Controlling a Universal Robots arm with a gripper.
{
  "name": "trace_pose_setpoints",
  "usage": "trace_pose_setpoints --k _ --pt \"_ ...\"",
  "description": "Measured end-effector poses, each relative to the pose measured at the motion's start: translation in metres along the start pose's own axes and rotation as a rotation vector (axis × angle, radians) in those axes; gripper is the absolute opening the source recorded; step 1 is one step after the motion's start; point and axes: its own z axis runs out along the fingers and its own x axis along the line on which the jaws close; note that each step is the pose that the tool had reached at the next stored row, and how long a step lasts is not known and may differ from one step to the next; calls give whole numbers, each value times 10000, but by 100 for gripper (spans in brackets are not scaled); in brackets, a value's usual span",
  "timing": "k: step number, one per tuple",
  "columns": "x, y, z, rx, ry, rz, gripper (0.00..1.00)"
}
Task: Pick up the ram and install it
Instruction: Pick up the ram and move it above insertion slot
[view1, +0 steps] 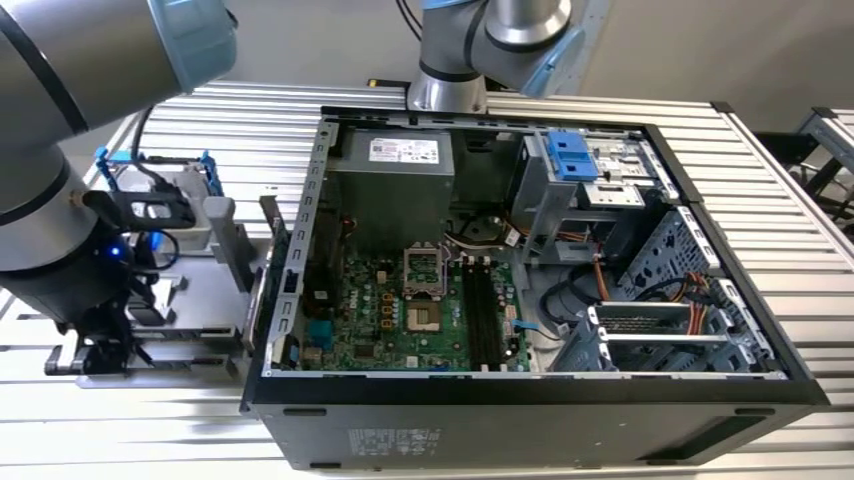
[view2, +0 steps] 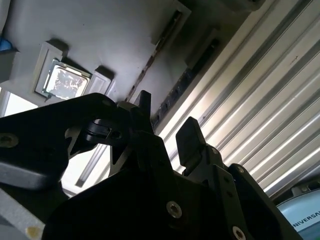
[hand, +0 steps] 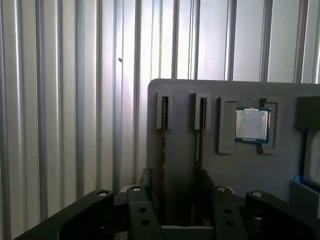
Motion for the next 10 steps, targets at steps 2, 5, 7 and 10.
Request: trace_pose_setpoints --k 2,5,7,10 --pt "9 -1 26 2 -1 32 100" --pt "18 -1 62 5 -2 73 100" --pt "21 -2 85 3 5 85 100" --pt "23 -3 124 5 10 98 100"
